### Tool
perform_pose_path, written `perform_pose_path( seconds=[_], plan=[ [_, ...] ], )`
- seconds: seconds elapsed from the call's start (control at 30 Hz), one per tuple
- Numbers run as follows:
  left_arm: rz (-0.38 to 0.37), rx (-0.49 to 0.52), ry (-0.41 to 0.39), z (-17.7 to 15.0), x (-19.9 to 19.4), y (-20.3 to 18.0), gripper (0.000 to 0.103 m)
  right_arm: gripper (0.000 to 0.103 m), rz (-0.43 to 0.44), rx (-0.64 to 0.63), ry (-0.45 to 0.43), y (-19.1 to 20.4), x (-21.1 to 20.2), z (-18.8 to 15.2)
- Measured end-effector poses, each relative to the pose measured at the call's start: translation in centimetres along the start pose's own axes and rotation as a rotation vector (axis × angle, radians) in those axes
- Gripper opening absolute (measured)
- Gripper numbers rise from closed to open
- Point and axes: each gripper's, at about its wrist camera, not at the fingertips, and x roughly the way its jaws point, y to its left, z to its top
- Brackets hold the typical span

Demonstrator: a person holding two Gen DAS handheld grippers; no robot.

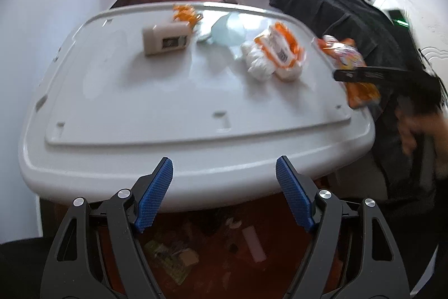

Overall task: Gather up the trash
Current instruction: 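Grasp the orange juice pouch with the right tool, then grasp the knotted white plastic bag with the left tool while the right tool holds the pouch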

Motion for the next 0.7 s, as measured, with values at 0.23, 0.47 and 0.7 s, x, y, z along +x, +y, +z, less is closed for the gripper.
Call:
perform_pose_path(
  seconds=[0.23,0.47,0.7],
  plan=[
    [0.027,0.009,-0.077,4.3,2.7,-3.1,0.074,0.041,0.12,0.16,-0.198,-0.8,-5.4,-3.5],
    [0.054,-0.033,-0.077,7.8,7.8,-4.8,0.074,0.041,0.116,0.104,-0.256,0.8,-7.0,-4.2],
    [0.131,-0.064,-0.063,10.6,12.5,-5.5,0.074,0.041,0.176,0.117,-0.233,0.0,-6.5,-3.5]
  ],
)
